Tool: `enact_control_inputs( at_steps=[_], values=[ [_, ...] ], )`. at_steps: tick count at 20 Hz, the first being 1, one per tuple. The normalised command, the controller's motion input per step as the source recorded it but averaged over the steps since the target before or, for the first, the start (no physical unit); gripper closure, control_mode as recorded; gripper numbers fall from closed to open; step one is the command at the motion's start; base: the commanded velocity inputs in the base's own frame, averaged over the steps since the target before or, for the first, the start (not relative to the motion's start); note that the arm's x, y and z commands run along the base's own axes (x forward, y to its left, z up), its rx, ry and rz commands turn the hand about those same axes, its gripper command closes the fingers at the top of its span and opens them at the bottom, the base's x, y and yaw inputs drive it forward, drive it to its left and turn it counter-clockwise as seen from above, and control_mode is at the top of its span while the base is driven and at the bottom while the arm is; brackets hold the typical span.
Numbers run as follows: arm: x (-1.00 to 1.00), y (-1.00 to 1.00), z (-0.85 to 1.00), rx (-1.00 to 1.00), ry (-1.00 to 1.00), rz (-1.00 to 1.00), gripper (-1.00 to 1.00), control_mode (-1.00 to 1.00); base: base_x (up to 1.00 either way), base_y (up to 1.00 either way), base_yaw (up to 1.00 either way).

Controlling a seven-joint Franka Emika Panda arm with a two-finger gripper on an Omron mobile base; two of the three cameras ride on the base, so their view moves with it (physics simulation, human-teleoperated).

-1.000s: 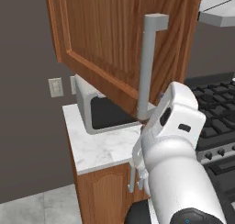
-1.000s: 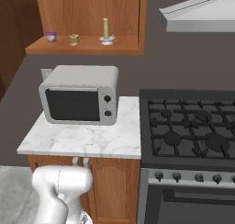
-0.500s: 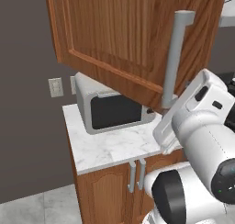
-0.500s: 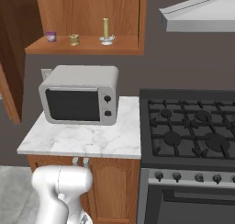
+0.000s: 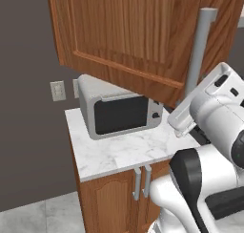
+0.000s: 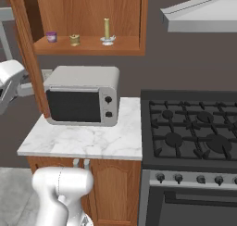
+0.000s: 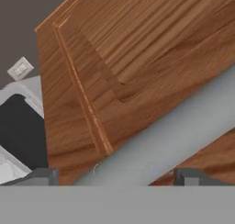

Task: Pick the candle and candle from the dining table and place them in the open cabinet. Close the cabinet after placing the objects.

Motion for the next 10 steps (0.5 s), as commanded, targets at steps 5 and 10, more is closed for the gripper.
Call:
enact_control_inputs(
  at_steps=[5, 10],
  values=[
    [0.60, -0.33, 0.00, 0.11, 0.00, 0.00, -1.00, -1.00, 0.00, 0.00, 0.00],
    [0.60, -0.29, 0.00, 0.10, 0.00, 0.00, -1.00, -1.00, 0.00, 0.00, 0.00]
  ],
)
